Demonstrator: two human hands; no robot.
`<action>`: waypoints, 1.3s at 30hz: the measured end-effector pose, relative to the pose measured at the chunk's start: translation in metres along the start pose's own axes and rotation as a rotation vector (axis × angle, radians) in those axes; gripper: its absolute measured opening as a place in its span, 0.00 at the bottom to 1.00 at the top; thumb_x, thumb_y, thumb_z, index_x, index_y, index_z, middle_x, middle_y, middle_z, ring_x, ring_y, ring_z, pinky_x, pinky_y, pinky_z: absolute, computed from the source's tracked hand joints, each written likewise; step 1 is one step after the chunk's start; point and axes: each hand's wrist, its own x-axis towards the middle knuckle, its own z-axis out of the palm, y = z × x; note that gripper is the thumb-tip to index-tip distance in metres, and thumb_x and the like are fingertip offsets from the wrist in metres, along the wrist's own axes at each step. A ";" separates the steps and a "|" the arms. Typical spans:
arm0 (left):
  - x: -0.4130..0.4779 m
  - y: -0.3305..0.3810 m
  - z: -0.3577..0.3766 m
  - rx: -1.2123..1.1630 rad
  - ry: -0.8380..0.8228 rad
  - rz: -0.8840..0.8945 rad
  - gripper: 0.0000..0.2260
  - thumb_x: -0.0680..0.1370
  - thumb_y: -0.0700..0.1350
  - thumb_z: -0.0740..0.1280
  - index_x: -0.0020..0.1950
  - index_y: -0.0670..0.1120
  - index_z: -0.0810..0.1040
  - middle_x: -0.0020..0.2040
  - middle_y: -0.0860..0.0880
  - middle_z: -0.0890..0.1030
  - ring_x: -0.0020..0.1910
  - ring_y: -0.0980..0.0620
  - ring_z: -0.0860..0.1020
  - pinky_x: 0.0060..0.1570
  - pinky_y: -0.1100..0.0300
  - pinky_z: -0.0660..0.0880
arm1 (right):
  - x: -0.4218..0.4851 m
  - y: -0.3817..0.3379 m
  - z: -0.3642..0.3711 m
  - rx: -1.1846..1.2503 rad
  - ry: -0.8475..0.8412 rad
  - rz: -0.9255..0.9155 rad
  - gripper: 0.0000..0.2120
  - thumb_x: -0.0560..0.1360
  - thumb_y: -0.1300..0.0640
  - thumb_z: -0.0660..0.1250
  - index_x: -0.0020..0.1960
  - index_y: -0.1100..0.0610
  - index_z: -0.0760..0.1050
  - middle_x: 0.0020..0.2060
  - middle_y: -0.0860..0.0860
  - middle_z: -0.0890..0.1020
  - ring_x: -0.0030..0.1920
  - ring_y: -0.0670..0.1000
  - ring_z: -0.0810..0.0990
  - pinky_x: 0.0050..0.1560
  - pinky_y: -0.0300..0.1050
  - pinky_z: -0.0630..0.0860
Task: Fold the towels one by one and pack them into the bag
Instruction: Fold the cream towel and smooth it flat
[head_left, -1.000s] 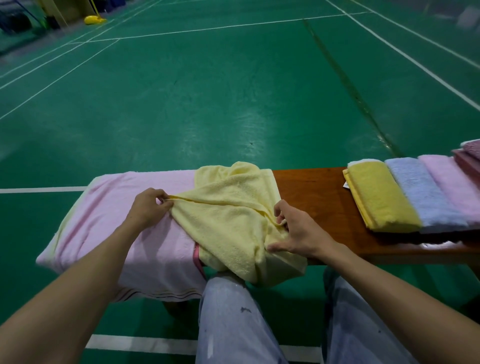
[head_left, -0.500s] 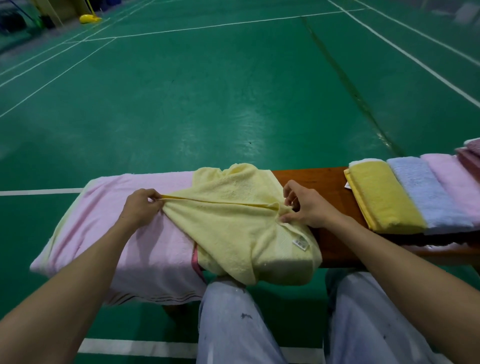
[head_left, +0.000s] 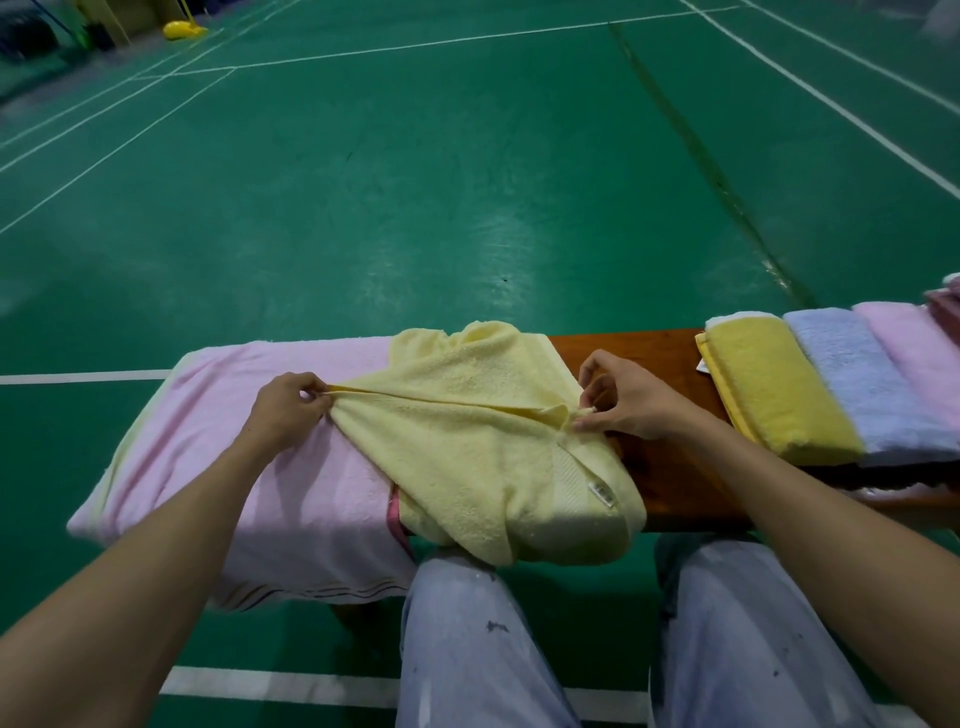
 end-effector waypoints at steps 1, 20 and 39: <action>0.000 0.000 0.000 0.000 -0.002 0.002 0.06 0.78 0.42 0.68 0.51 0.41 0.81 0.54 0.41 0.80 0.48 0.47 0.74 0.48 0.56 0.68 | 0.000 0.001 -0.001 0.009 0.029 -0.002 0.23 0.65 0.55 0.80 0.52 0.51 0.70 0.47 0.50 0.81 0.48 0.49 0.81 0.45 0.41 0.79; -0.002 -0.001 -0.001 -0.058 -0.032 0.006 0.04 0.77 0.41 0.69 0.50 0.43 0.81 0.53 0.42 0.79 0.48 0.45 0.76 0.47 0.56 0.70 | -0.018 -0.009 0.032 -0.187 0.145 -0.122 0.25 0.64 0.54 0.81 0.49 0.50 0.67 0.45 0.44 0.74 0.45 0.44 0.74 0.40 0.34 0.69; -0.015 -0.003 -0.008 -0.311 -0.063 -0.046 0.06 0.74 0.44 0.73 0.44 0.42 0.79 0.37 0.43 0.81 0.32 0.50 0.73 0.34 0.60 0.69 | -0.017 0.005 0.028 -0.335 0.061 -0.137 0.15 0.67 0.46 0.77 0.40 0.50 0.72 0.50 0.47 0.74 0.49 0.47 0.72 0.48 0.37 0.72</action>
